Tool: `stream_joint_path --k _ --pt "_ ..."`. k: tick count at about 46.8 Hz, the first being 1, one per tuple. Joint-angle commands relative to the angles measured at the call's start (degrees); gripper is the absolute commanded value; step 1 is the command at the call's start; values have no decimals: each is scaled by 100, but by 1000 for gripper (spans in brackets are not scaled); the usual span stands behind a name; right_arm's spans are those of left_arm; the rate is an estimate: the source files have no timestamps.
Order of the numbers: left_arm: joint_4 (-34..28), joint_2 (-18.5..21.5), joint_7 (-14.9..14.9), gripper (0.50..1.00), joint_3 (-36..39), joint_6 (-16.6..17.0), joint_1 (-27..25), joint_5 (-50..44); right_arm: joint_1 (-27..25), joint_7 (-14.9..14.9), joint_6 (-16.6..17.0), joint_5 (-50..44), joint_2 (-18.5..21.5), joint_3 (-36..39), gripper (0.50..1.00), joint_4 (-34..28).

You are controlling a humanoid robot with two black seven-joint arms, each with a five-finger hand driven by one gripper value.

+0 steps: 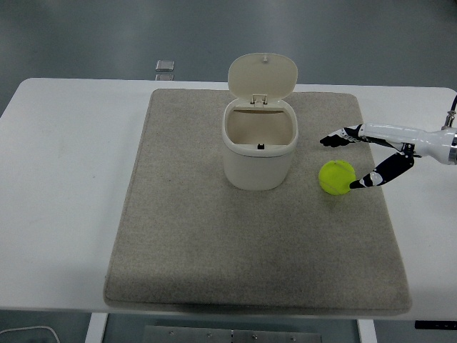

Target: Pick up the tennis ball and place it in the box.

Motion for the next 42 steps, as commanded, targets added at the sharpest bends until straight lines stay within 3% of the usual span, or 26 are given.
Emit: stream_joint_path --k 1,22,42 --pt "0 0 0 992 -2 -3 0 0 -19 -16 -183 -75 33 -44 913 3" --pt "0 0 0 992 -2 -3 0 0 -81 -34 -886 -154 42 -518 913 -155" --pt "0 0 0 992 -2 -3 0 0 -160 -52 -1018 -181 315 -562 909 -322"
